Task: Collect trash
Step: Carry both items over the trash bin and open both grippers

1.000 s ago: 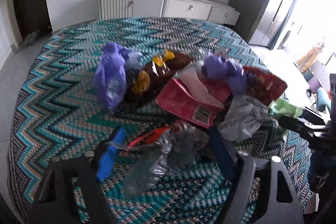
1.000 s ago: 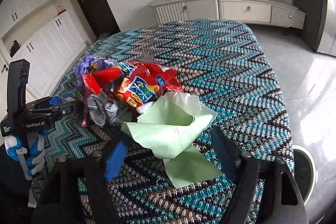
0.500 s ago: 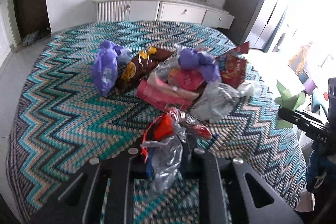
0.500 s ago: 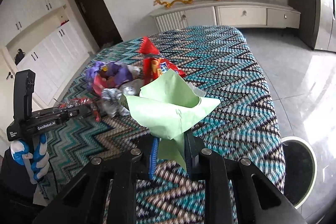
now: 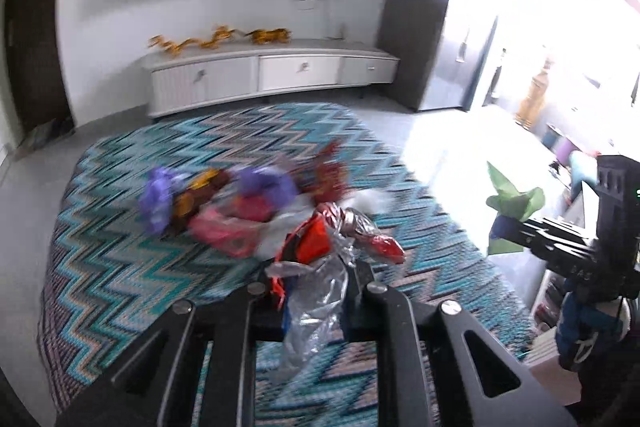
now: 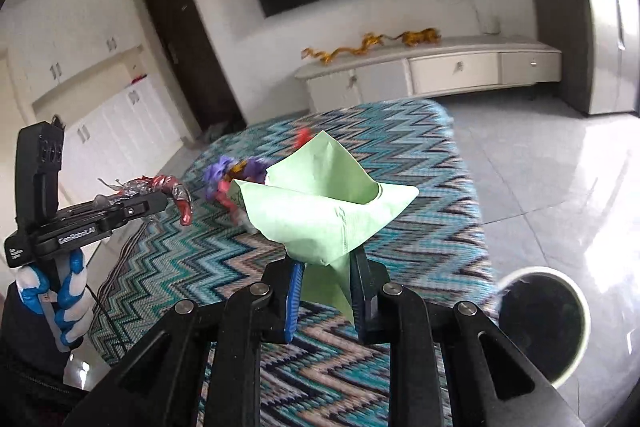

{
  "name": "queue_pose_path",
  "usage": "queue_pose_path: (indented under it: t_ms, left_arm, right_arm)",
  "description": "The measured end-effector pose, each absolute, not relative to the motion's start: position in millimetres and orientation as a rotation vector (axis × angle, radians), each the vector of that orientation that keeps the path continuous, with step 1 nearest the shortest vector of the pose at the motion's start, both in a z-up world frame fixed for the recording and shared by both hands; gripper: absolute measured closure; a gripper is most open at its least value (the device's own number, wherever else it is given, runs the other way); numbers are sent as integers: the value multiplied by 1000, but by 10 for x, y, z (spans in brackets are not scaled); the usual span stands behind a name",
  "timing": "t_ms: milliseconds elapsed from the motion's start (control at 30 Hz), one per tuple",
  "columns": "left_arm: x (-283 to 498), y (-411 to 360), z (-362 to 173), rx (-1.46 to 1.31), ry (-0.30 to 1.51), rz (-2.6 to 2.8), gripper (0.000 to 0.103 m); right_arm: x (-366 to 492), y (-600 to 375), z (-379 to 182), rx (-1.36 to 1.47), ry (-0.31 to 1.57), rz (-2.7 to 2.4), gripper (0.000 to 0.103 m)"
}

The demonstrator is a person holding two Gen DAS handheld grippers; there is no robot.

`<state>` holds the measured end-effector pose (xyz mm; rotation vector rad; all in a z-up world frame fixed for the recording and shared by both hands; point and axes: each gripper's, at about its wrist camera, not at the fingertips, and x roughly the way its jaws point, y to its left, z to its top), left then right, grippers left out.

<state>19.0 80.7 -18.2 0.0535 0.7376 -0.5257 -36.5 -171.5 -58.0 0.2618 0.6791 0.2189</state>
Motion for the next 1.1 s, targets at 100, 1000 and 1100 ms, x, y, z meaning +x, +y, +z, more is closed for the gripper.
queue_pose_path:
  t_ms: [100, 1000, 1100]
  left_arm:
    - [183, 381, -115, 78, 737, -594, 87]
    - [817, -2617, -1239, 235, 1060, -885, 50]
    - [827, -2663, -1320, 224, 1087, -899, 50]
  right_arm:
    - [-498, -2115, -577, 302, 660, 124, 81]
    - [-328, -3988, -2176, 560, 921, -290, 52]
    - [-414, -4021, -2211, 574, 931, -321, 52]
